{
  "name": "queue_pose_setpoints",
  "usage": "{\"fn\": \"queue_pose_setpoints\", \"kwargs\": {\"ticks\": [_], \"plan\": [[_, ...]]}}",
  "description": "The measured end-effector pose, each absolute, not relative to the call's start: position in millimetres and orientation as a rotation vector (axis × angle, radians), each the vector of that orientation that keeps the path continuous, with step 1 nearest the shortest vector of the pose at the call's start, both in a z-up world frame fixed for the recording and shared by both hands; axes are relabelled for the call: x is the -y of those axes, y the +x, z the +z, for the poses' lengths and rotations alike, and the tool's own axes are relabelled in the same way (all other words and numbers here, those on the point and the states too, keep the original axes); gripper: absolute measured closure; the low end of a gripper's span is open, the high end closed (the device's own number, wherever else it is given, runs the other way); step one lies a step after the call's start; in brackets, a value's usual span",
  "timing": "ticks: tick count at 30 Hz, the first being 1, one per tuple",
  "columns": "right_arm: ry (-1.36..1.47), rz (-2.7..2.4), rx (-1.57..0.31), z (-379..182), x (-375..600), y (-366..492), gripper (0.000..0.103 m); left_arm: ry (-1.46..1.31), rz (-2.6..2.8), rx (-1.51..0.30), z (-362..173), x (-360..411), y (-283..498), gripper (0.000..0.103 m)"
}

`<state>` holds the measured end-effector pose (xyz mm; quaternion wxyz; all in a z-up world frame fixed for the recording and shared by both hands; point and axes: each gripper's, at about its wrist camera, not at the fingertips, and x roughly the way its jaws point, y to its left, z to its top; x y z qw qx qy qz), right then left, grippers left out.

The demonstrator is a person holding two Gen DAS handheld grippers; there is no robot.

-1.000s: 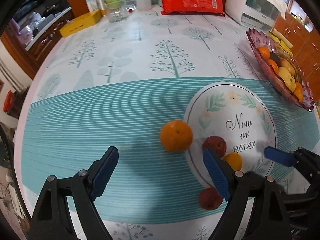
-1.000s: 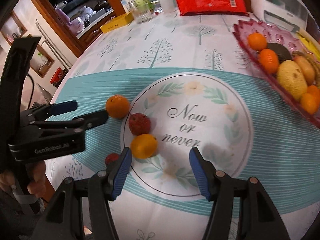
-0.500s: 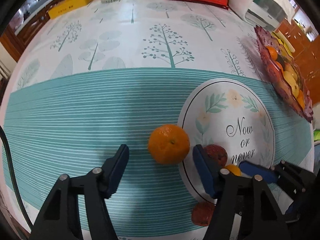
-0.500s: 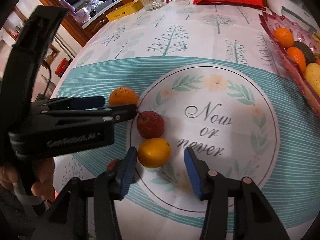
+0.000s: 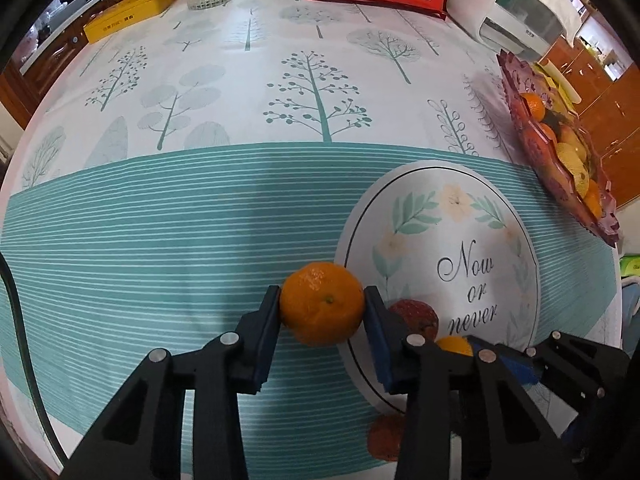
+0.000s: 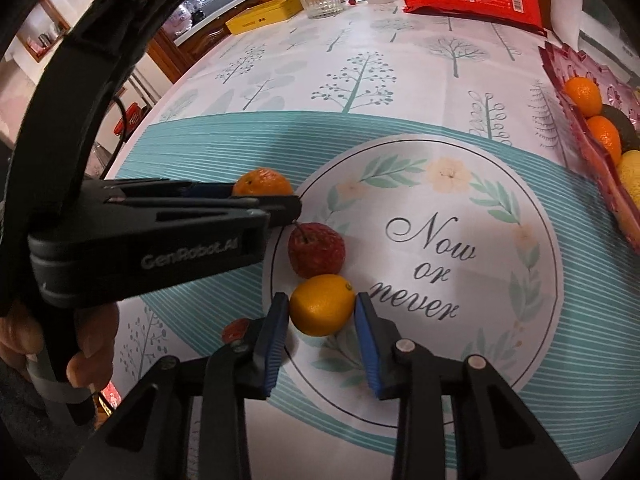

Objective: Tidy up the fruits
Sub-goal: 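Grasp a mandarin with the left tool while the right tool grasps a yellow mandarin, then carry both held fruits over the pink bowl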

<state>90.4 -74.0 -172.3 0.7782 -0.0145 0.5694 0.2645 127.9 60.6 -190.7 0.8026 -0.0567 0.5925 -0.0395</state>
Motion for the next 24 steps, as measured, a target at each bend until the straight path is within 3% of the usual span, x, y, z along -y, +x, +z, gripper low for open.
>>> {"fn": "queue_pose_setpoints", "kwargs": {"ticks": [12, 24], "plan": [[0.001, 0.498, -1.17, -139, 102, 84, 0.069, -0.086, -0.152, -1.228, -140, -47, 105, 0.064], [0.088, 0.342, -1.005, -52, 183, 87, 0.069, 0.017, -0.367, -1.022, -36, 29, 118, 0.064]]}}
